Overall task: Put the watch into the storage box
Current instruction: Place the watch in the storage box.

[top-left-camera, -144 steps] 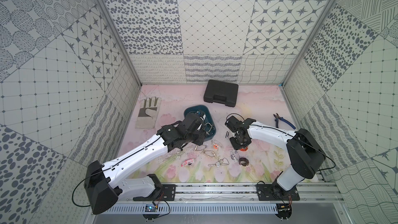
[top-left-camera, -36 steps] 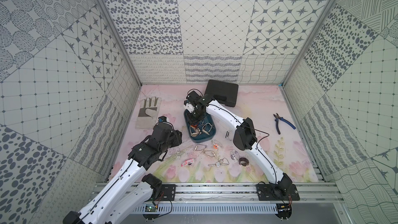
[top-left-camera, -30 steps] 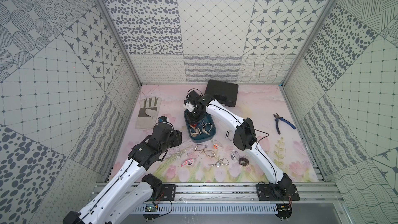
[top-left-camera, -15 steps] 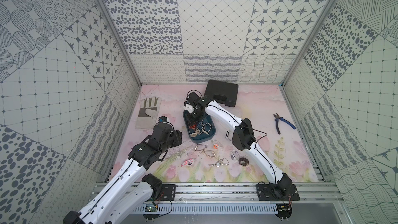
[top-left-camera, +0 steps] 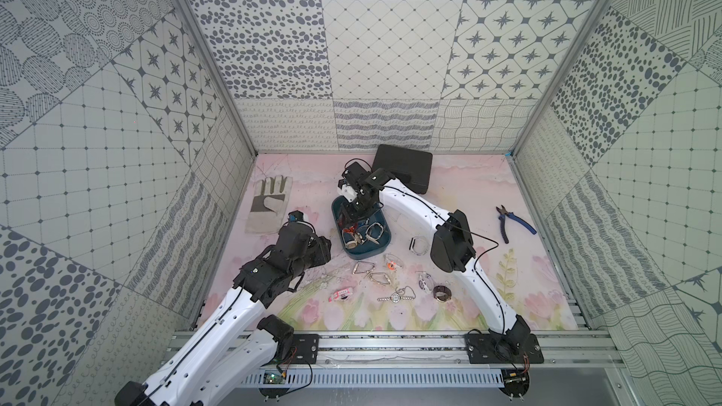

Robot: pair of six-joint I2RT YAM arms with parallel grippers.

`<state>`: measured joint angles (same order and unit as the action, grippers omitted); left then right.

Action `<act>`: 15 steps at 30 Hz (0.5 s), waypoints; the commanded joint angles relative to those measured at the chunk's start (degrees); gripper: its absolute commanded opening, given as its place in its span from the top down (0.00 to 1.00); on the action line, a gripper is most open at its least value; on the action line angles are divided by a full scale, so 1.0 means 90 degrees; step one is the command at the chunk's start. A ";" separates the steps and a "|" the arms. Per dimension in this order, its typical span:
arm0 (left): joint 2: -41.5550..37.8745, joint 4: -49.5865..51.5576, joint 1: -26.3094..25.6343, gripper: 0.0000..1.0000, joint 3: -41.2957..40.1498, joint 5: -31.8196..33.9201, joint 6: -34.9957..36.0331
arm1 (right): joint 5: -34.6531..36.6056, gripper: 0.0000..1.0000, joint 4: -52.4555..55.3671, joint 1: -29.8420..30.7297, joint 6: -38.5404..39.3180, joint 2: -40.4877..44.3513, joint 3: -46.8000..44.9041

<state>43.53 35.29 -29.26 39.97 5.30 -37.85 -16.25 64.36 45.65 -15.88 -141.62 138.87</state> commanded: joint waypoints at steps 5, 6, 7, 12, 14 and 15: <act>0.0203 -0.0180 0.0007 0.36 -0.0025 -0.0260 0.0104 | -0.0192 0.58 -0.0920 -0.0281 0.0053 0.1321 -0.1247; 0.0257 -0.0198 0.0008 0.35 -0.0045 -0.0376 0.0109 | -0.0182 0.58 -0.1045 -0.0319 0.0054 0.1519 -0.1513; 0.0299 -0.0210 0.0010 0.35 -0.0069 -0.0499 0.0084 | -0.0159 0.58 -0.1184 -0.0367 0.0066 0.1766 -0.1825; 0.0344 -0.0030 -0.0321 0.36 -0.0259 -0.0872 -0.0249 | -0.0026 0.58 -0.1725 -0.0627 0.0055 0.2964 -0.3411; 0.0325 0.0197 -0.0760 0.36 -0.0299 -0.0707 -0.0463 | 0.0037 0.58 -0.1916 -0.0747 0.0046 0.3416 -0.4027; 0.0311 0.0313 -0.1038 0.36 -0.0326 -0.0603 -0.0608 | 0.0063 0.58 -0.2025 -0.0821 0.0036 0.3650 -0.4343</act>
<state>46.39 34.96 -32.95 37.91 1.41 -39.07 -16.80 51.37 39.35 -15.92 -113.73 105.27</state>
